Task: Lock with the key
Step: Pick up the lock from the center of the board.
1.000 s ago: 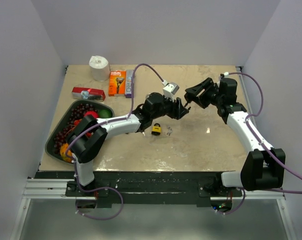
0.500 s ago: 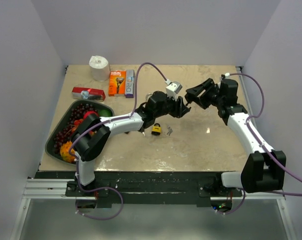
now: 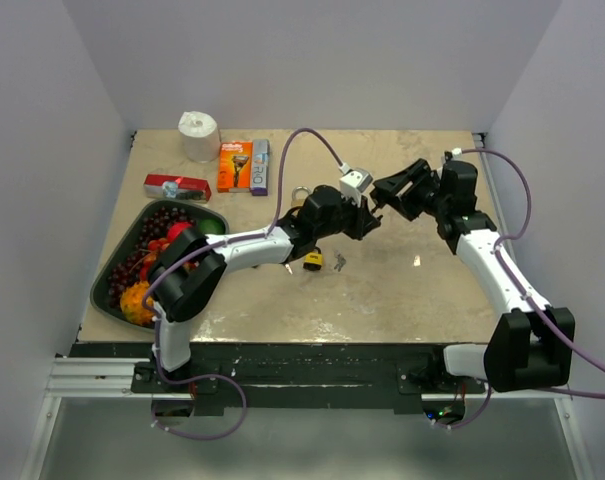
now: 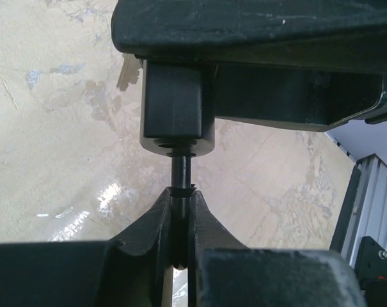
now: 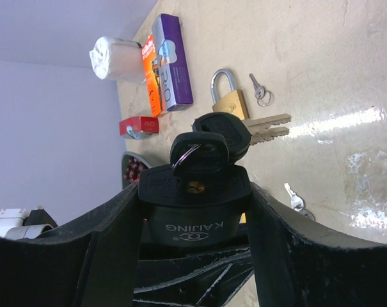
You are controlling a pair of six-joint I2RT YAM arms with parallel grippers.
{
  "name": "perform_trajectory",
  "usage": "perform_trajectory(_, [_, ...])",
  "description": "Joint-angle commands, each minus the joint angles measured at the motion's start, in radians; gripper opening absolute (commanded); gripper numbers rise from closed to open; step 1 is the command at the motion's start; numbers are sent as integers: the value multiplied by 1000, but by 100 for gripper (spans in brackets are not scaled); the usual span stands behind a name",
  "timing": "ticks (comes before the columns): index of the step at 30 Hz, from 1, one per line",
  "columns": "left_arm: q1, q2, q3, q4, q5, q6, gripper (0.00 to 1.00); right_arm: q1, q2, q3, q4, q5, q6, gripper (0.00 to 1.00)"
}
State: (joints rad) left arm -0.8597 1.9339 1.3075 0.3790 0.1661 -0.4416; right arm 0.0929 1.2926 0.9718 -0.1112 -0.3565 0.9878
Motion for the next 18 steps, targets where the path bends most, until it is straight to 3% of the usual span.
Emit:
perform_trajectory(1, [4, -7, 27, 50, -34, 38, 0, 1, -67, 8, 64, -9, 14, 0])
perform_trajectory(3, [5, -26, 13, 64, -8, 76, 0, 1, -67, 8, 53, -6, 2, 1])
perform_trajectory(4, [5, -33, 9, 66, -1, 89, 0, 1, -72, 7, 42, -6, -9, 15])
perform_trajectory(6, [5, -65, -17, 84, 16, 127, 0, -4, -76, 10, 24, 14, -24, 32])
perform_trajectory(7, [5, -75, -27, 89, 22, 145, 0, -5, -79, 10, 9, 16, -46, 47])
perform_trajectory(10, [11, -114, -54, 92, 65, 198, 0, -18, -93, 21, -37, 30, -98, 79])
perform_trajectory(11, [14, -131, -62, 93, 103, 208, 0, -27, -99, 27, -51, 34, -115, 97])
perform_trajectory(18, [57, -196, -56, 3, 304, 296, 0, -70, -156, 105, -110, 31, -365, 99])
